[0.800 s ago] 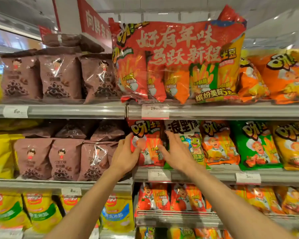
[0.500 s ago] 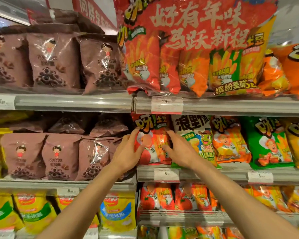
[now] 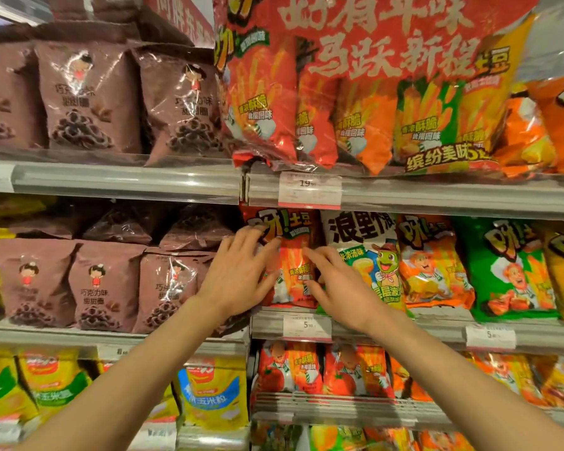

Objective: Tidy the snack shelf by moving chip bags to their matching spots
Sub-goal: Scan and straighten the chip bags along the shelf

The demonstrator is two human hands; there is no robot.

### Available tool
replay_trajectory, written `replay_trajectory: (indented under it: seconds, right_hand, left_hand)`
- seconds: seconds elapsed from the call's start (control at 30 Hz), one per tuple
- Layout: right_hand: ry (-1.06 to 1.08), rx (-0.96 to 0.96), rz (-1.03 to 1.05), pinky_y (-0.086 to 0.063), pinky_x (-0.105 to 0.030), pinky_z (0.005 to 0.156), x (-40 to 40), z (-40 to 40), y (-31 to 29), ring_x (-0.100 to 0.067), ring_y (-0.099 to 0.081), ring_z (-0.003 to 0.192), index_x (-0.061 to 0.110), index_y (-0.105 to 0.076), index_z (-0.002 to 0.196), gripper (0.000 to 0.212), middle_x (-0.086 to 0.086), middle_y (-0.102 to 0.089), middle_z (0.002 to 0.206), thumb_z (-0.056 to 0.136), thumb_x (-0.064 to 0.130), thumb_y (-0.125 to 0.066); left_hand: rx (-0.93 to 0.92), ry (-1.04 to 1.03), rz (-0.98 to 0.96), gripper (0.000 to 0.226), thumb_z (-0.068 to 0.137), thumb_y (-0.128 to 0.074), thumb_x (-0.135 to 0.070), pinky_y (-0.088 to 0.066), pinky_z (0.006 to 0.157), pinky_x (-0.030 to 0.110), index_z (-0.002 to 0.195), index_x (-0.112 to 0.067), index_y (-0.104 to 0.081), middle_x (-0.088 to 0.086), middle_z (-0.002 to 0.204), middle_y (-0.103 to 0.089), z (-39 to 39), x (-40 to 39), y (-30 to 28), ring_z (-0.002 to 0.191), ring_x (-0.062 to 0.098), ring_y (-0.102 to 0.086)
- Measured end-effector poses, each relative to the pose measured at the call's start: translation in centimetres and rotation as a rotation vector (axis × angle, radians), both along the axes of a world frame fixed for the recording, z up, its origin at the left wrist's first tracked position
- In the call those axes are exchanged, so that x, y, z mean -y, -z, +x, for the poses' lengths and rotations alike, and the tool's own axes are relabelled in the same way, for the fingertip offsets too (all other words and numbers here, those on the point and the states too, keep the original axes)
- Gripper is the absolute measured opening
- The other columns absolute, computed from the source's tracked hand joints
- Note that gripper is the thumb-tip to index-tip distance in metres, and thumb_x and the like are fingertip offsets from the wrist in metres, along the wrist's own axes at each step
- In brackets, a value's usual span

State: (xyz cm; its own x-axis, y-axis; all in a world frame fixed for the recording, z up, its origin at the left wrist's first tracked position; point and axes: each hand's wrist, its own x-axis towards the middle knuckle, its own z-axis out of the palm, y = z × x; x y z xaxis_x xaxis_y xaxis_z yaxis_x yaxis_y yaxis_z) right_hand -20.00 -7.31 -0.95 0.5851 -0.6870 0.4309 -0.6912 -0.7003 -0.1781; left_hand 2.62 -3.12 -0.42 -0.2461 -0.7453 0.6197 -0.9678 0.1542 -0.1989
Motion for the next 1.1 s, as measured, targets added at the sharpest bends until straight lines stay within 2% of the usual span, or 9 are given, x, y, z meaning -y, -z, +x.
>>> replay_trajectory:
  seconds: [0.13, 0.27, 0.33, 0.43, 0.57, 0.77, 0.9, 1.0, 1.1]
  right_hand:
    - [-0.078, -0.17, -0.348, -0.055, -0.045, 0.1, -0.8, -2.2, 1.6, -0.031, -0.055, 0.13, 0.012, -0.048, 0.148, 0.055, -0.013, -0.049, 0.148, 0.097, 0.024, -0.064]
    - [-0.107, -0.35, -0.526, -0.028, -0.048, 0.121, -1.0, -4.5, 4.5, -0.036, -0.044, 0.143, 0.013, -0.052, 0.145, 0.064, -0.019, -0.045, 0.155, 0.088, 0.028, -0.075]
    - [-0.14, -0.401, -0.565, -0.019, -0.052, 0.125, -1.0, -5.5, 6.0, -0.038, -0.034, 0.15, 0.014, -0.05, 0.147, 0.062, -0.022, -0.036, 0.16, 0.089, 0.023, -0.071]
    - [-0.162, -0.475, -0.547, -0.02, -0.058, 0.124, -0.9, -6.4, 7.8, -0.04, -0.021, 0.154, 0.014, -0.045, 0.151, 0.079, -0.025, -0.024, 0.164, 0.079, 0.012, -0.079]
    - [-0.173, -0.492, -0.535, -0.021, -0.058, 0.123, -1.0, -7.0, 8.5, -0.038, -0.013, 0.156, 0.016, -0.041, 0.154, 0.077, -0.024, -0.019, 0.166, 0.087, 0.019, -0.077]
    - [-0.179, -0.431, -0.559, -0.02, -0.057, 0.123, -1.2, -6.9, 8.8, -0.036, -0.022, 0.155, 0.018, -0.048, 0.149, 0.051, -0.021, -0.027, 0.165, 0.102, 0.035, -0.056]
    - [-0.153, -0.276, -0.591, -0.035, -0.052, 0.118, -1.3, -6.3, 8.8, -0.032, -0.044, 0.144, 0.017, -0.058, 0.14, 0.043, -0.015, -0.05, 0.153, 0.102, 0.036, -0.056]
    - [-0.11, -0.141, -0.595, -0.043, -0.043, 0.104, -1.1, -5.1, 7.8, -0.03, -0.059, 0.122, 0.014, -0.067, 0.126, 0.033, -0.009, -0.065, 0.129, 0.098, 0.03, -0.063]
    - [-0.075, -0.059, -0.54, -0.041, -0.037, 0.086, -0.5, -3.8, 7.0, -0.028, -0.058, 0.105, 0.014, -0.071, 0.11, 0.023, -0.004, -0.066, 0.111, 0.096, 0.03, -0.063]
  left_hand:
    - [0.055, 0.03, 0.092, 0.061, 0.1, -0.036, -0.055, -0.028, 0.115, 0.048, 0.149, -0.023, -0.05, 0.012, 0.152, -0.051, -0.7, 1.2, 0.2, 0.141, 0.032, -0.044]
    - [0.062, 0.02, 0.105, 0.058, 0.102, -0.033, -0.054, -0.016, 0.12, 0.046, 0.149, -0.025, -0.051, 0.011, 0.157, -0.047, -0.4, 1.6, 0.9, 0.148, 0.031, -0.039]
    - [0.064, 0.014, 0.107, 0.058, 0.103, -0.032, -0.054, -0.015, 0.121, 0.046, 0.15, -0.025, -0.051, 0.011, 0.157, -0.047, -0.3, 1.6, 1.1, 0.148, 0.031, -0.039]
    - [0.08, 0.002, 0.104, 0.059, 0.104, -0.029, -0.054, -0.014, 0.123, 0.047, 0.153, -0.025, -0.046, 0.011, 0.159, -0.045, -0.3, 1.7, 1.3, 0.15, 0.03, -0.036]
    - [0.097, -0.007, 0.09, 0.059, 0.105, -0.028, -0.053, -0.015, 0.123, 0.047, 0.154, -0.024, -0.045, 0.012, 0.159, -0.044, -0.2, 1.7, 1.5, 0.15, 0.031, -0.035]
    - [0.1, -0.015, 0.079, 0.06, 0.105, -0.028, -0.053, -0.016, 0.124, 0.049, 0.154, -0.023, -0.045, 0.013, 0.159, -0.044, -0.3, 1.8, 1.8, 0.151, 0.031, -0.033]
    - [0.098, -0.015, 0.078, 0.061, 0.105, -0.027, -0.053, -0.016, 0.125, 0.049, 0.155, -0.023, -0.043, 0.012, 0.159, -0.044, -0.2, 1.9, 1.9, 0.151, 0.031, -0.033]
    - [0.092, -0.014, 0.075, 0.061, 0.105, -0.025, -0.053, -0.016, 0.125, 0.05, 0.156, -0.023, -0.043, 0.012, 0.16, -0.043, -0.2, 2.0, 1.9, 0.152, 0.031, -0.032]
    - [0.091, 0.002, 0.063, 0.06, 0.105, -0.027, -0.052, -0.017, 0.124, 0.05, 0.154, -0.022, -0.045, 0.014, 0.16, -0.043, -0.3, 1.9, 2.0, 0.151, 0.032, -0.034]
